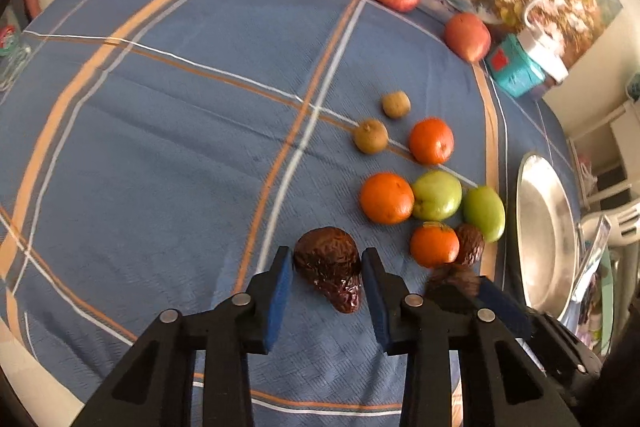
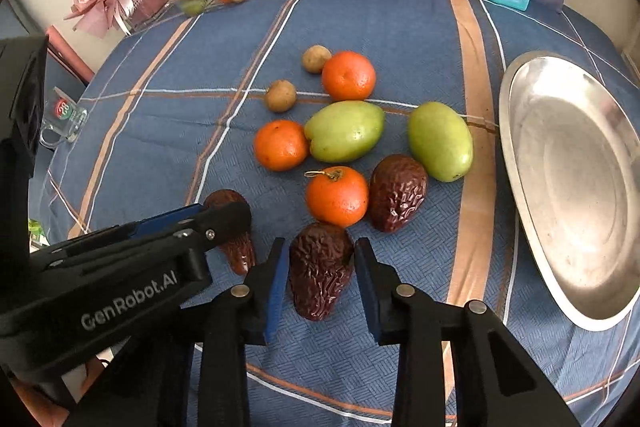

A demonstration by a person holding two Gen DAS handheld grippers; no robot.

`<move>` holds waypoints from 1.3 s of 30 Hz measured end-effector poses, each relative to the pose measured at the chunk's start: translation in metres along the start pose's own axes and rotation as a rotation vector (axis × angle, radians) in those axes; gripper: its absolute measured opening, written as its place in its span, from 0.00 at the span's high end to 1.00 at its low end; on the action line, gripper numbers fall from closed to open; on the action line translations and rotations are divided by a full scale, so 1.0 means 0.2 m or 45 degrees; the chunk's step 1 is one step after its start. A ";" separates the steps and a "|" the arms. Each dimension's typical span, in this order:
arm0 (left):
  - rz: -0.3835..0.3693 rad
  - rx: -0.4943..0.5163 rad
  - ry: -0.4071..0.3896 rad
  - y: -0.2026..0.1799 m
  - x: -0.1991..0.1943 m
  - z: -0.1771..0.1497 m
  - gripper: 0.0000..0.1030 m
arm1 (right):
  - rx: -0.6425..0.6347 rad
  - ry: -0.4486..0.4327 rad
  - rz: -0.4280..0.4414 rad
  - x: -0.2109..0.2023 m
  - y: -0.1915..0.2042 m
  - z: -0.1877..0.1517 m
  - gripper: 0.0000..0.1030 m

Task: Organize fruits
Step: 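Carry both dates over the steel plate and open both tools to drop them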

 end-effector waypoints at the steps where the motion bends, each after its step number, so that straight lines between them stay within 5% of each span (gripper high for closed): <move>1: 0.004 -0.014 -0.019 0.02 -0.02 0.01 0.63 | 0.002 0.001 0.004 -0.01 0.00 0.00 0.66; 14: 0.007 -0.025 -0.144 -0.08 -0.20 0.18 0.63 | 0.179 -0.268 0.003 -0.31 -0.16 0.22 0.67; 24: -0.016 0.058 -0.155 -0.29 -0.14 0.39 0.63 | 0.284 -0.328 -0.029 -0.35 -0.23 0.43 0.67; 31: -0.056 0.185 -0.139 -0.58 -0.08 0.42 0.63 | 0.353 -0.356 -0.082 -0.36 -0.37 0.51 0.67; 39: -0.142 0.387 -0.082 -0.98 0.05 0.36 0.63 | 0.552 -0.352 -0.215 -0.45 -0.79 0.50 0.67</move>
Point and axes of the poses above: each gripper's, at about its wrist camera, not at the fingertips, and x roughly the way its jaws point, y to its left, z to its top, the point moved 9 cm from there along x, roughly the way its jaws point, and after that the axes turned 13 degrees about x, right-handed, at the moved point
